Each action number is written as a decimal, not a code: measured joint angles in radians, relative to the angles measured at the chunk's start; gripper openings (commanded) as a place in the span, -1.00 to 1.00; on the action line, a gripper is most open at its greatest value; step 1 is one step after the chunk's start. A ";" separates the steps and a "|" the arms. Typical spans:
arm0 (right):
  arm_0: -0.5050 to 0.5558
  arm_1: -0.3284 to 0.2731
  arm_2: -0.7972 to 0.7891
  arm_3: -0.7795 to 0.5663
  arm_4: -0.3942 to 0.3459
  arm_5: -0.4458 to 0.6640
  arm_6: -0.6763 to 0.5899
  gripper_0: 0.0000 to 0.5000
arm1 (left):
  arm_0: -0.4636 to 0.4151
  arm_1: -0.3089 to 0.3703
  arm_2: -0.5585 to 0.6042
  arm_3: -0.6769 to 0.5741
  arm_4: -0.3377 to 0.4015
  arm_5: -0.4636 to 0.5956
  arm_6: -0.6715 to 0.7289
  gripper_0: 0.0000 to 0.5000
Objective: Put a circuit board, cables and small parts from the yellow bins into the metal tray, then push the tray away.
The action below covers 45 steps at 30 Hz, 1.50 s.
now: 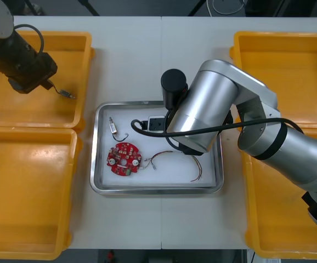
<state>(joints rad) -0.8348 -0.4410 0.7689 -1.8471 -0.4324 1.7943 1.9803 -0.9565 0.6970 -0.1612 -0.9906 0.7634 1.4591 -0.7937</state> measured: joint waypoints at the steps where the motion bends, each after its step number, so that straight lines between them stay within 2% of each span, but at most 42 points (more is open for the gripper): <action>1: 0.000 0.005 -0.024 -0.016 -0.003 0.036 0.000 1.00 | 0.000 0.006 0.008 -0.006 0.000 0.012 -0.009 -1.00; 4: 0.000 0.012 -0.096 -0.069 -0.026 0.112 -0.005 1.00 | -0.001 0.023 0.036 -0.027 0.000 0.047 -0.014 -1.00; 6: 0.001 0.013 -0.145 -0.112 -0.043 0.120 -0.031 1.00 | -0.001 0.033 0.051 -0.045 -0.001 0.071 -0.014 -1.00; 12: 0.021 0.013 -0.254 -0.274 -0.051 0.122 -0.243 1.00 | -0.003 0.057 0.078 -0.084 -0.005 0.109 -0.014 -1.00; 15: 0.041 0.005 -0.293 -0.332 -0.070 0.123 -0.308 1.00 | -0.005 0.060 0.091 -0.085 -0.005 0.118 -0.014 -1.00; 18: 0.071 -0.021 -0.340 -0.360 -0.133 0.123 -0.375 1.00 | -0.005 0.060 0.094 -0.085 -0.006 0.119 -0.016 -1.00; 22: 0.133 -0.077 -0.419 -0.409 -0.197 0.123 -0.529 1.00 | -0.006 0.061 0.094 -0.085 -0.006 0.119 -0.016 -0.98; 23: 0.151 -0.095 -0.440 -0.421 -0.215 0.123 -0.551 1.00 | -0.006 0.061 0.094 -0.085 -0.006 0.119 -0.016 -0.89; 24: 0.170 -0.113 -0.462 -0.433 -0.235 0.123 -0.568 1.00 | -0.006 0.061 0.094 -0.085 -0.006 0.119 -0.016 -0.26; 25: 0.189 -0.132 -0.485 -0.446 -0.254 0.123 -0.579 1.00 | -0.006 0.061 0.094 -0.085 -0.006 0.119 -0.016 0.71; 26: 0.210 -0.151 -0.508 -0.457 -0.273 0.123 -0.590 1.00 | -0.006 0.061 0.094 -0.085 -0.006 0.120 -0.016 1.00; 34: 0.367 -0.266 -0.723 -0.516 -0.407 0.123 -0.738 1.00 | -0.007 0.062 0.094 -0.088 -0.004 0.158 -0.016 1.00; 40: 0.502 -0.308 -0.881 -0.558 -0.429 0.123 -0.739 1.00 | -0.007 0.062 0.094 -0.113 0.000 0.178 -0.016 1.00; 45: 0.616 -0.311 -1.020 -0.574 -0.439 0.123 -0.739 1.00 | -0.007 0.062 0.093 -0.130 0.003 0.181 -0.013 1.00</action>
<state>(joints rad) -0.2189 -0.7524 -0.2509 -2.4207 -0.8715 1.9172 1.2411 -0.9633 0.7590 -0.0678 -1.1210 0.7660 1.6396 -0.8071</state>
